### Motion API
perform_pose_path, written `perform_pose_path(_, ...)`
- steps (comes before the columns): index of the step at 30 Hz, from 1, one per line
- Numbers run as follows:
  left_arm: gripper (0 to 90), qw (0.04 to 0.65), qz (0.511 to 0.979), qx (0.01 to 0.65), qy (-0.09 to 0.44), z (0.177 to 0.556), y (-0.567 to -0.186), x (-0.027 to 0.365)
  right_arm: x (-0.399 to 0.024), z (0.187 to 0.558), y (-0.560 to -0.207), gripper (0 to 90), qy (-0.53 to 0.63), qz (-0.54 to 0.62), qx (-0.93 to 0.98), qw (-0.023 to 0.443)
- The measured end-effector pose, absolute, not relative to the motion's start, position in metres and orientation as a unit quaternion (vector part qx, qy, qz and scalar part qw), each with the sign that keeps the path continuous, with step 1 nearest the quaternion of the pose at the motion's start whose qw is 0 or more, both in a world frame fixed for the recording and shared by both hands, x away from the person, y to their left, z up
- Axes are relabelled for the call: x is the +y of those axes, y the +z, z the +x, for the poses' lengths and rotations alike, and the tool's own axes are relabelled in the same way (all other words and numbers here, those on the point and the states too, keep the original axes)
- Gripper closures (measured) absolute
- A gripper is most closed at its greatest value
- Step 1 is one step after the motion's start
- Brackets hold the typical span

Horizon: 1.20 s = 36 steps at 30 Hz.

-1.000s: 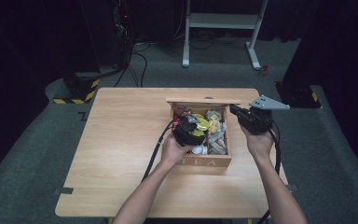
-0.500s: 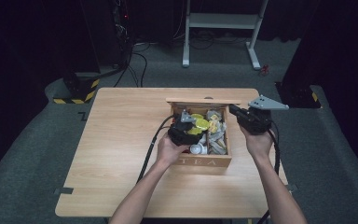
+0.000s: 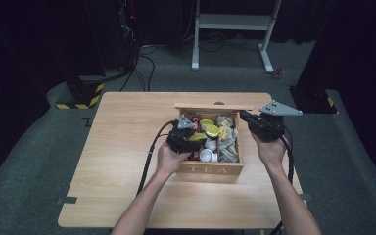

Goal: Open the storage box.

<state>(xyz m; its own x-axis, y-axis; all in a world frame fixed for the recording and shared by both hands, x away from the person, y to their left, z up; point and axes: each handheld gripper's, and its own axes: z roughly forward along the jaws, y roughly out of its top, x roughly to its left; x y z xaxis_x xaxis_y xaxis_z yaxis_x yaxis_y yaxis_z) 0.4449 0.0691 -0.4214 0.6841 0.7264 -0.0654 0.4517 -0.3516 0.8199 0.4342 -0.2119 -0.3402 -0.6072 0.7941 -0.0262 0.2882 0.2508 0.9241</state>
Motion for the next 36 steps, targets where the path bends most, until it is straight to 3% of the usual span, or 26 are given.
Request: perform_pose_path(36, 41.8, 0.481, 0.762, 0.408, 0.15, 0.413, -0.407, 0.15, -0.212, 0.429, -0.343, 89.9, 0.491, 0.361, 0.752, 0.251)
